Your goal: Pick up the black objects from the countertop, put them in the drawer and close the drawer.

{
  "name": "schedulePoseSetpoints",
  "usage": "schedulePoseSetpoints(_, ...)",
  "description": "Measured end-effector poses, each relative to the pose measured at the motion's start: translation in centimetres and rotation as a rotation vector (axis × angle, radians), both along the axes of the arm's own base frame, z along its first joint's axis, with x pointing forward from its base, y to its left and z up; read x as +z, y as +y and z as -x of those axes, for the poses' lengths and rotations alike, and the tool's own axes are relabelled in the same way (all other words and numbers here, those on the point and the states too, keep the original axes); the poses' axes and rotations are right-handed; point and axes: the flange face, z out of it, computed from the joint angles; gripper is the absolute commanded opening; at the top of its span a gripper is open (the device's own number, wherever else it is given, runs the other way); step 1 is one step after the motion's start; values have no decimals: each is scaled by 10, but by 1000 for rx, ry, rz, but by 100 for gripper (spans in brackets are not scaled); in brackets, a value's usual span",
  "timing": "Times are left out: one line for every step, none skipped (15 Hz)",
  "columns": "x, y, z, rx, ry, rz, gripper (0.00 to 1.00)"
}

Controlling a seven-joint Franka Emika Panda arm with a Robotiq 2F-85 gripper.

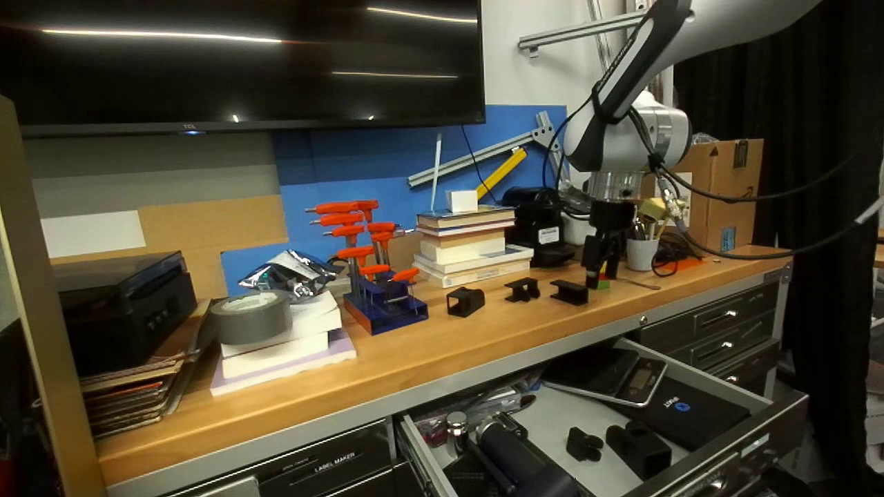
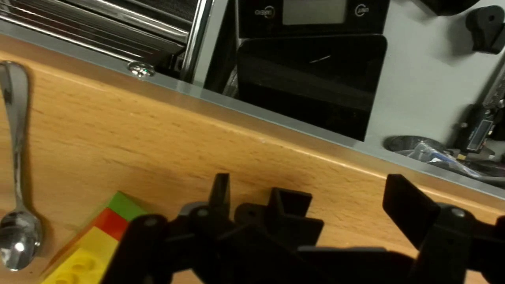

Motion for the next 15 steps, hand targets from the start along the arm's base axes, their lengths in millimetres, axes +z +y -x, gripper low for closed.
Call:
schedulePoseSetpoints(-6,-5,-8,-4,2,0,100)
schedulePoseSetpoints(-11,-9,-16,-6,1,-1,100)
schedulePoseSetpoints(-14,-11,-24,-6,-1,-1,100)
schedulePoseSetpoints(-16,-11,-32,-9,-4,-3,100)
schedulePoseSetpoints(-18,-11,-40,-14,-10,-3,100)
schedulePoseSetpoints(-18,-10,-47,-19,-16,-5,100)
schedulePoseSetpoints(-18,-8,-54,-25,-20,-8,100)
schedulePoseSetpoints(-19,-6,-60,-30,-21,-12,100)
schedulePoseSetpoints(-18,-3,-66,-33,-23,-16,100)
schedulePoseSetpoints(-19,1,-71,-37,-26,-20,100)
schedulePoseSetpoints(-19,4,-76,-41,-28,-24,100)
schedulePoseSetpoints(-20,7,-80,-44,-28,-29,100)
schedulePoseSetpoints(-20,9,-83,-48,-27,-33,100)
schedulePoseSetpoints(-21,12,-86,-53,-20,-39,100)
schedulePoseSetpoints(-23,14,-88,-59,-12,-45,100)
